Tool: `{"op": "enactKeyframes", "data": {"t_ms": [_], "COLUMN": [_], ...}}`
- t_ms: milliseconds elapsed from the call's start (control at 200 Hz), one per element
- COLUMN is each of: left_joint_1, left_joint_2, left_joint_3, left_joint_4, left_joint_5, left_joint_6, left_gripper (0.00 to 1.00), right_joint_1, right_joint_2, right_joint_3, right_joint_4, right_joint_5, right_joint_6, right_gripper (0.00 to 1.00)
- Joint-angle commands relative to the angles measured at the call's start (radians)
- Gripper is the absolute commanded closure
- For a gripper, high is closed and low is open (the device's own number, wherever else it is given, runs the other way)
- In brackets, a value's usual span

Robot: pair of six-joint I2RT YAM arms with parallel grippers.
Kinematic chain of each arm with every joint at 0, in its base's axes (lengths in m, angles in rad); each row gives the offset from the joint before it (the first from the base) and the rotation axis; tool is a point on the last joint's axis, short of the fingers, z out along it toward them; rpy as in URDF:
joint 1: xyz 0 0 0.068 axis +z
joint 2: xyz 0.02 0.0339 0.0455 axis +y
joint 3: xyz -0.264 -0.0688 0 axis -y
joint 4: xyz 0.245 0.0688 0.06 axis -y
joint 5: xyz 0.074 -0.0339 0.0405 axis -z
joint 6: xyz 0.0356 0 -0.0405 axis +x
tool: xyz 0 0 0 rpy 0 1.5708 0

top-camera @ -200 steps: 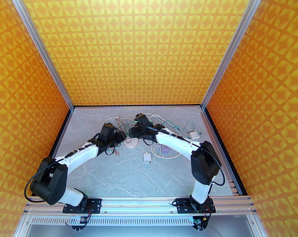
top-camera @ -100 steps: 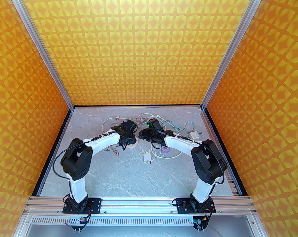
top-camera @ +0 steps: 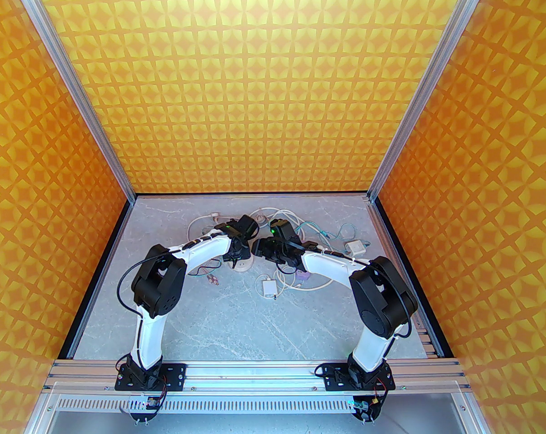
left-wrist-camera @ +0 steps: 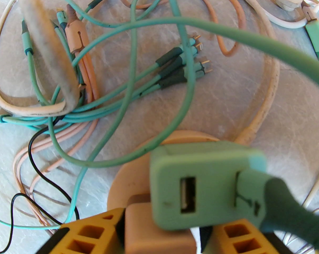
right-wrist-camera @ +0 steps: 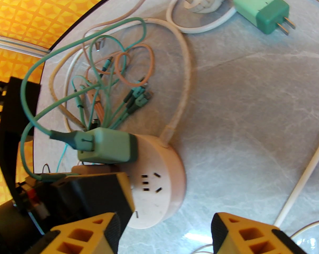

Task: Pull the plug off the socket

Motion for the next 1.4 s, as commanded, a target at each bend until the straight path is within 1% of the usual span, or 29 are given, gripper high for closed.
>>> {"op": "enactKeyframes", "data": {"t_ms": [0, 65, 125, 165, 270, 350, 390, 560, 700, 825, 910, 965, 1025, 1075, 1105, 1200, 1210, 1340, 1395], "left_joint_1": [-0.007, -0.006, -0.005, -0.005, -0.006, -0.007, -0.005, -0.007, -0.006, -0.005, -0.004, -0.002, -0.005, -0.009, -0.011, -0.016, -0.038, -0.070, -0.070], "left_joint_2": [0.025, 0.021, 0.014, 0.008, -0.013, -0.022, -0.023, -0.028, -0.036, -0.044, -0.042, -0.044, -0.050, -0.050, -0.044, -0.009, -0.002, 0.044, 0.044], "left_joint_3": [0.003, -0.012, -0.027, -0.036, -0.051, -0.051, -0.051, -0.051, -0.051, -0.040, -0.034, -0.034, -0.028, -0.005, 0.014, 0.090, 0.096, 0.124, 0.116], "left_joint_4": [-0.036, -0.028, -0.021, -0.015, 0.006, 0.010, 0.010, 0.010, 0.010, 0.008, 0.009, 0.013, 0.010, -0.008, -0.028, -0.097, -0.104, -0.135, -0.132], "left_joint_5": [-0.024, -0.024, -0.024, -0.023, -0.024, -0.024, -0.025, -0.023, -0.016, 0.008, 0.031, 0.051, 0.057, 0.036, 0.023, -0.048, -0.054, -0.077, -0.077], "left_joint_6": [0.007, 0.004, 0.002, -0.001, -0.004, 0.001, 0.002, 0.006, 0.009, 0.012, 0.016, 0.012, 0.023, 0.044, 0.056, 0.102, 0.104, 0.121, 0.109], "left_gripper": [0.56, 0.60, 0.70, 0.74, 0.77, 0.77, 0.77, 0.77, 0.77, 0.77, 0.77, 0.77, 0.80, 0.81, 0.81, 0.80, 0.80, 0.81, 0.81], "right_joint_1": [-0.005, -0.005, -0.005, -0.005, -0.005, -0.004, -0.005, -0.005, -0.005, -0.004, -0.005, -0.003, 0.007, 0.019, 0.022, 0.023, 0.023, 0.026, 0.027], "right_joint_2": [0.018, 0.021, 0.030, 0.039, 0.074, 0.108, 0.125, 0.207, 0.263, 0.290, 0.296, 0.301, 0.307, 0.316, 0.320, 0.323, 0.325, 0.342, 0.348], "right_joint_3": [-0.009, -0.009, -0.012, -0.015, -0.024, -0.013, -0.005, 0.025, 0.027, 0.025, 0.004, 0.022, 0.072, 0.119, 0.132, 0.127, 0.129, 0.145, 0.150], "right_joint_4": [0.026, 0.029, 0.040, 0.057, 0.117, 0.147, 0.163, 0.242, 0.304, 0.259, 0.300, 0.248, 0.101, -0.025, -0.069, -0.091, -0.096, -0.122, -0.128], "right_joint_5": [-0.026, -0.037, -0.055, -0.074, -0.133, -0.177, -0.201, -0.283, -0.318, -0.295, -0.305, -0.291, -0.241, -0.187, -0.160, -0.126, -0.124, -0.117, -0.115], "right_joint_6": [0.015, 0.021, 0.034, 0.046, 0.084, 0.107, 0.123, 0.195, 0.250, 0.243, 0.265, 0.243, 0.163, 0.096, 0.076, 0.055, 0.052, 0.045, 0.042], "right_gripper": [0.38, 0.40, 0.45, 0.51, 0.70, 0.87, 0.91, 0.94, 0.94, 0.94, 0.94, 0.94, 0.94, 0.95, 0.95, 0.95, 0.95, 0.95, 0.96]}}
